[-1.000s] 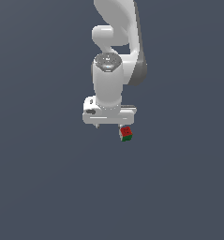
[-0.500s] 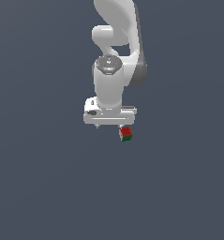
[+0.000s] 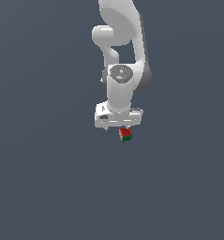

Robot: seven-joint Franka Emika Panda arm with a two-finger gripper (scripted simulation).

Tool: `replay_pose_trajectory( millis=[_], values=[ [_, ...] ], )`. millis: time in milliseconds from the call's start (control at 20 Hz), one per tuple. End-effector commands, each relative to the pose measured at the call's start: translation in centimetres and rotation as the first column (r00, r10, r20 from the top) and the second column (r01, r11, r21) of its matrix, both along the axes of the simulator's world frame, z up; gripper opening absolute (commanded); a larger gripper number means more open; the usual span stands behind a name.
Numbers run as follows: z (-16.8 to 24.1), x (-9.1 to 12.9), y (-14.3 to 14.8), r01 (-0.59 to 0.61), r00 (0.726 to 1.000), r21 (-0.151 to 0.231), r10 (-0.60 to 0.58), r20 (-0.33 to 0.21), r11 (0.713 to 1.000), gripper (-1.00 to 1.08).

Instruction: Pick up the object and move it to a goal position.

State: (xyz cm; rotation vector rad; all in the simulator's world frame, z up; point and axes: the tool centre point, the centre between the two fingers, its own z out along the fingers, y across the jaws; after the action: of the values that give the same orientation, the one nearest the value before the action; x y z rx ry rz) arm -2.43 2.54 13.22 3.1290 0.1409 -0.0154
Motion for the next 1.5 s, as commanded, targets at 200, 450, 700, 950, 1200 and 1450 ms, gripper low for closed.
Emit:
replay_pose_trajectory(
  millis=[200,450,700,950,1200,1450],
  values=[
    [-3.3,-2.0,3.5,-0.101,0.995,0.006,0.101,0.006,0.995,1.0],
    [-4.6,-2.9,4.9,-0.144,0.99,0.009,0.144,0.009,0.989,1.0],
    [-4.8,-3.1,5.1,-0.152,0.988,0.01,0.152,0.008,0.988,1.0],
    [-5.7,-3.2,5.2,-0.152,0.988,0.01,0.152,0.008,0.988,1.0],
    [-8.0,-3.3,5.2,-0.154,0.988,0.01,0.154,0.009,0.988,1.0],
    [-9.7,-3.3,5.2,-0.155,0.988,0.01,0.155,0.009,0.988,1.0]
  ],
)
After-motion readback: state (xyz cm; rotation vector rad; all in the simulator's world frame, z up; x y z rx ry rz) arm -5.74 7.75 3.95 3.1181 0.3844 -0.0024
